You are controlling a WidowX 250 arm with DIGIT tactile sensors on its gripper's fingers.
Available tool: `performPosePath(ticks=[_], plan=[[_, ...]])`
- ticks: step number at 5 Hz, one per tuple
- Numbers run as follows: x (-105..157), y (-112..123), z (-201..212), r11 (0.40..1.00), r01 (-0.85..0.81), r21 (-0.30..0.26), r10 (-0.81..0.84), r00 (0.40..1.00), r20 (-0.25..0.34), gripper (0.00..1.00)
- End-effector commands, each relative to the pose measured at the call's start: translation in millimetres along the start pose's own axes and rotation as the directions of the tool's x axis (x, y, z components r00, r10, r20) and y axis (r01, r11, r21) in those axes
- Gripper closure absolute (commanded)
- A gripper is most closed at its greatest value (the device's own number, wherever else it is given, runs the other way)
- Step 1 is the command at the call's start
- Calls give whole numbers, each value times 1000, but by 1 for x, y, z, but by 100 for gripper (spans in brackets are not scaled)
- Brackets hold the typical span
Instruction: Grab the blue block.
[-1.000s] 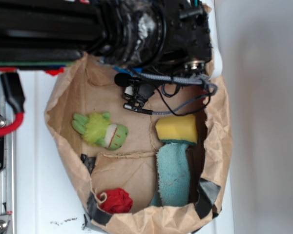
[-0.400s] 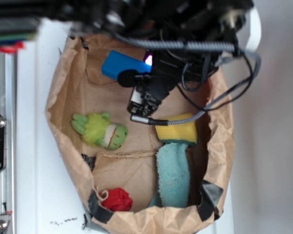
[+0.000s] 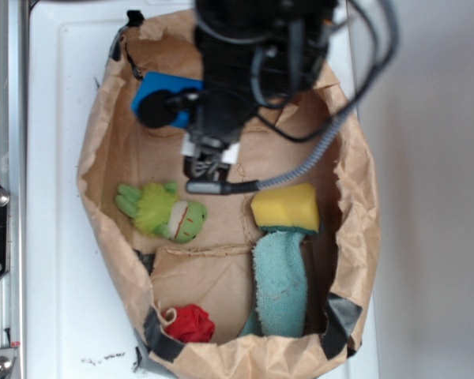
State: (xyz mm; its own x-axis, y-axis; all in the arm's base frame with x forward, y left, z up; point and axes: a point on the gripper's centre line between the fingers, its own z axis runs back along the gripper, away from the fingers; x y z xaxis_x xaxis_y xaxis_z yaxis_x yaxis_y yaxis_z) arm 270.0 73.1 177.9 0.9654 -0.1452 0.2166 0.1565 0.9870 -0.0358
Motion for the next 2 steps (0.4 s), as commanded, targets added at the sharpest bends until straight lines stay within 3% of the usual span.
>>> performPosePath(ticks=[1,2], plan=[[6,-22,27,988,-79,129,70,995,75,100],[11,-28,23,984,-83,157,73,995,65,100]])
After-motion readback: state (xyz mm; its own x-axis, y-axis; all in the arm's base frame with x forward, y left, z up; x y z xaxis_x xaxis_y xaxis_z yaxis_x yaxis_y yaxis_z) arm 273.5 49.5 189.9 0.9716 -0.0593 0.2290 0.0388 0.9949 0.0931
